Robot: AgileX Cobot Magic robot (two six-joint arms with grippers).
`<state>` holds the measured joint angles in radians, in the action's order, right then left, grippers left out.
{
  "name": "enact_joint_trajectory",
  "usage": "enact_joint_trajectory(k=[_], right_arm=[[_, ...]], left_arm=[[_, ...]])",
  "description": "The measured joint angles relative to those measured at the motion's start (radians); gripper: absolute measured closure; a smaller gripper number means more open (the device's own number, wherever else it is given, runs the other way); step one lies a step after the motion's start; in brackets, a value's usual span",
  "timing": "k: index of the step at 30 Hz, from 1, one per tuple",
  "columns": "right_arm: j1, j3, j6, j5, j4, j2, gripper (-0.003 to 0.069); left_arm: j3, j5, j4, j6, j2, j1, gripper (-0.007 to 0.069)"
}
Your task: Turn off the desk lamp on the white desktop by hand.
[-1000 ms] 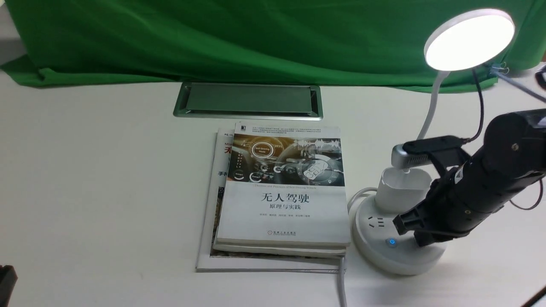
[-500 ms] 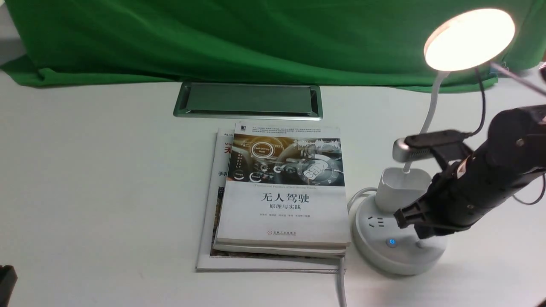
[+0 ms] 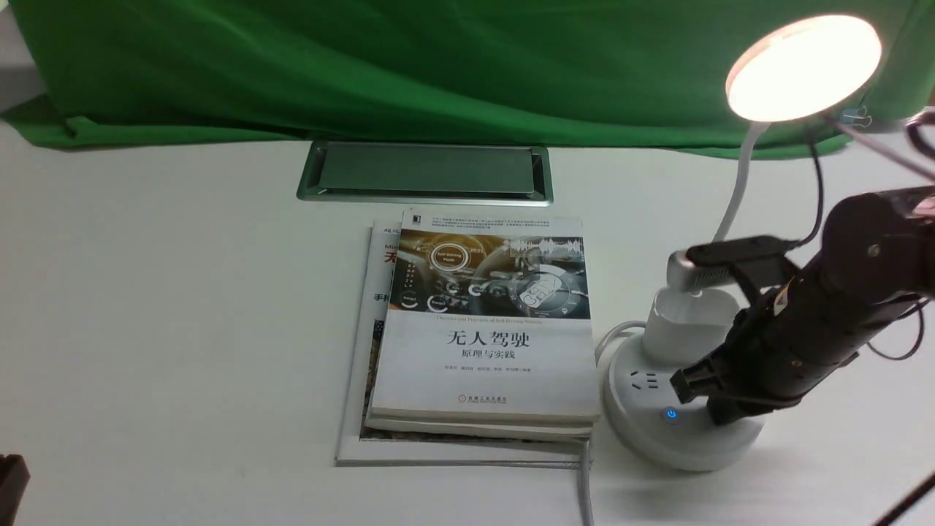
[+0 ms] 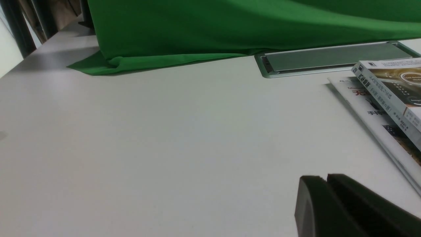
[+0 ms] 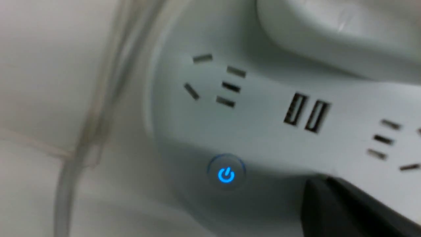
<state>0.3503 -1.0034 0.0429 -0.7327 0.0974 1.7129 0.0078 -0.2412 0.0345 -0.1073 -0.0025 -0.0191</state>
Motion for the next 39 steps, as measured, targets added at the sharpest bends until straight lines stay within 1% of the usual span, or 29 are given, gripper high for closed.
enact_joint_trajectory(k=[9,12,16,19,20,23,26,28,29,30,31,33,39], right_arm=[[-0.001,-0.006,0.005,-0.003,0.001,-0.004,0.062],[-0.001,0.006,0.004,-0.028,0.001,-0.062,0.0622],[-0.001,0.045,-0.004,-0.049,0.0,-0.189,0.0622],[-0.001,0.113,-0.013,-0.056,-0.001,-0.315,0.0622],[-0.001,0.161,-0.018,-0.06,-0.001,-0.391,0.0622],[-0.001,0.213,-0.02,-0.066,-0.001,-0.467,0.0622],[-0.001,0.285,-0.023,-0.098,-0.001,-0.623,0.0622],[-0.001,0.31,-0.024,-0.128,-0.002,-0.718,0.0621],[-0.001,0.311,-0.024,-0.128,-0.002,-0.726,0.0621],[-0.001,0.314,-0.024,-0.131,-0.002,-0.795,0.0621],[-0.001,0.314,-0.024,-0.13,-0.002,-0.795,0.0621],[-0.001,0.314,-0.024,-0.107,-0.002,-0.884,0.0621],[0.0,0.316,-0.024,-0.028,-0.008,-1.021,0.0621]], left_arm=[[0.0,0.0,0.0,0.0,0.0,0.0,0.0605],[0.0,0.0,0.0,0.0,0.0,0.0,0.0605],[0.0,0.0,0.0,0.0,0.0,0.0,0.0605],[0.0,0.0,0.0,0.0,0.0,0.0,0.0605],[0.0,0.0,0.0,0.0,0.0,0.0,0.0605],[0.0,0.0,0.0,0.0,0.0,0.0,0.0605],[0.0,0.0,0.0,0.0,0.0,0.0,0.0605],[0.0,0.0,0.0,0.0,0.0,0.0,0.0605],[0.0,0.0,0.0,0.0,0.0,0.0,0.0605],[0.0,0.0,0.0,0.0,0.0,0.0,0.0605],[0.0,0.0,0.0,0.0,0.0,0.0,0.0605],[0.0,0.0,0.0,0.0,0.0,0.0,0.0605],[0.0,0.0,0.0,0.0,0.0,0.0,0.0605]])
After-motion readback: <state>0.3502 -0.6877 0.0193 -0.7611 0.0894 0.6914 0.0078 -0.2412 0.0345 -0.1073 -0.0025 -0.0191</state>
